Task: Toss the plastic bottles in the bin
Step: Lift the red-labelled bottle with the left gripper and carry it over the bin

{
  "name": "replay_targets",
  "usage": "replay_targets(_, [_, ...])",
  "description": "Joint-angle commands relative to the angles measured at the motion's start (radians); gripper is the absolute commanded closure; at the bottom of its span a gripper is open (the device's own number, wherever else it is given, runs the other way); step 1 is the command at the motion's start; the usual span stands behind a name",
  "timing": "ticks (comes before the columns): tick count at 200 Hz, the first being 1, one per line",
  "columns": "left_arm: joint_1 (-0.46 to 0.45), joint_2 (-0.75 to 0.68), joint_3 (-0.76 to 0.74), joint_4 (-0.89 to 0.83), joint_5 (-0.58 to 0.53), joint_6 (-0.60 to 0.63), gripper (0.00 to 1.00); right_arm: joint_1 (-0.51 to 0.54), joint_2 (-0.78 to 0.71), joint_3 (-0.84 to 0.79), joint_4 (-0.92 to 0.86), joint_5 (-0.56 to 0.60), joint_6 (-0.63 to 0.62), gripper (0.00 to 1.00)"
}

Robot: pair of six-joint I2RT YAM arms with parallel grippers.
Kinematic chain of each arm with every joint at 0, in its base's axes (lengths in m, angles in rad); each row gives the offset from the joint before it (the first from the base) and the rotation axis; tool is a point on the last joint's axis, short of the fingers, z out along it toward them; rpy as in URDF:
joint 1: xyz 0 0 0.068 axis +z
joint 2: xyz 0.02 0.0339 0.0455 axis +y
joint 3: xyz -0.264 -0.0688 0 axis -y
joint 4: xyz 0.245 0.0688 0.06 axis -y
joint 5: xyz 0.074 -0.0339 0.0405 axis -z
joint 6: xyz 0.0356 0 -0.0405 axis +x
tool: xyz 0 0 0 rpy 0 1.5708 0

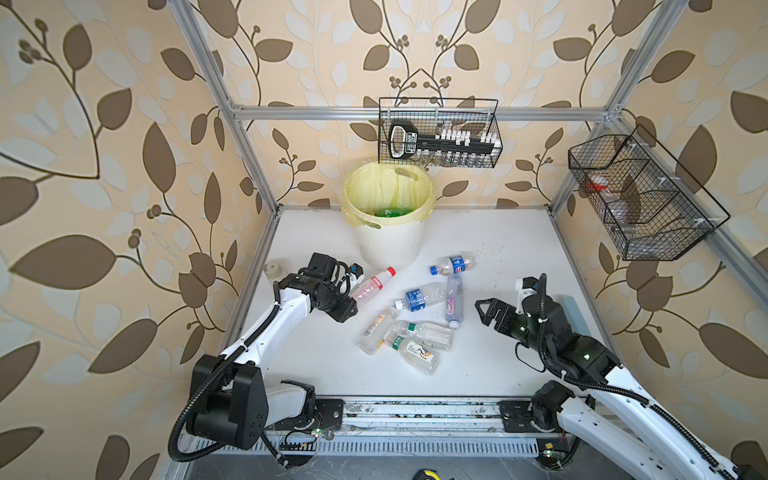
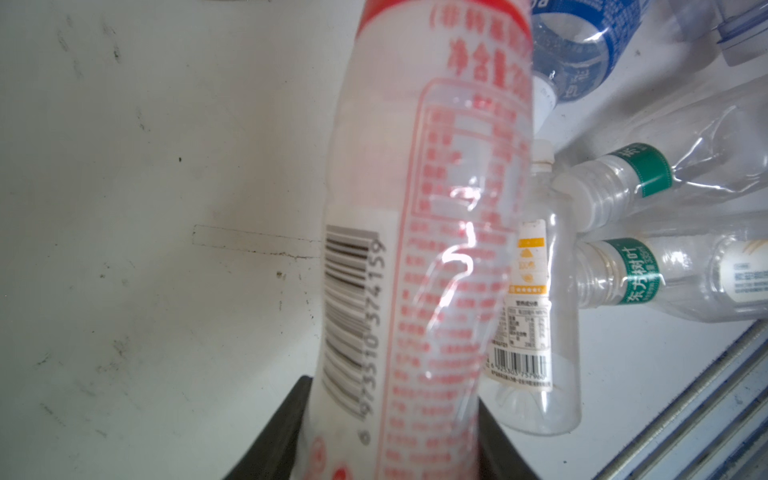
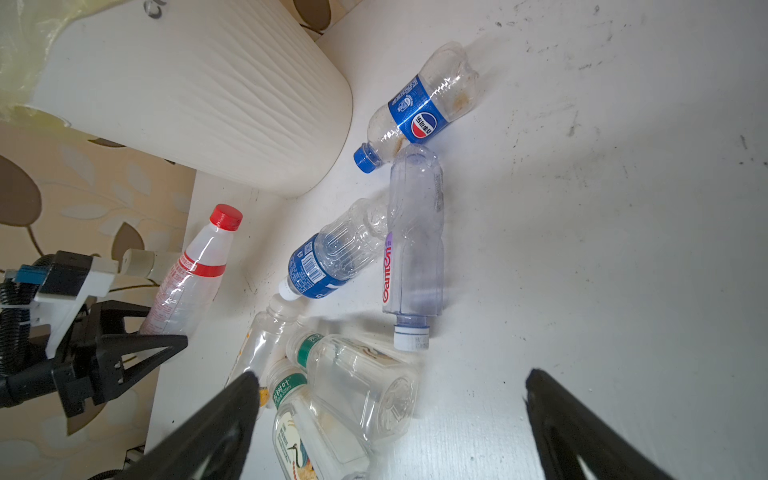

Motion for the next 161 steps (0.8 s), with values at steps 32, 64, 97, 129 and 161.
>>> replay_targets(32, [0.011, -0.149, 0.006, -0.037, -0.074, -0.041, 0.53, -0.004, -0.029, -0.03, -0.019, 0.013, 0.002, 0.0])
replay_targets(64, [0.025, -0.184, 0.043, -0.073, -0.104, -0.045, 0.53, -0.004, -0.026, -0.035, -0.018, 0.012, 0.003, 0.0])
replay_targets(97, [0.051, -0.216, 0.083, -0.101, -0.113, -0.045, 0.54, -0.005, -0.026, -0.038, -0.016, 0.01, 0.007, 0.0])
replay_targets(129, [0.067, -0.228, 0.148, -0.127, -0.134, -0.066, 0.55, -0.004, -0.024, -0.044, -0.012, 0.01, 0.009, 0.0])
replay_targets(161, [0.08, -0.202, 0.252, -0.18, -0.156, -0.107, 0.57, -0.004, -0.018, -0.048, 0.0, 0.009, 0.011, 0.0])
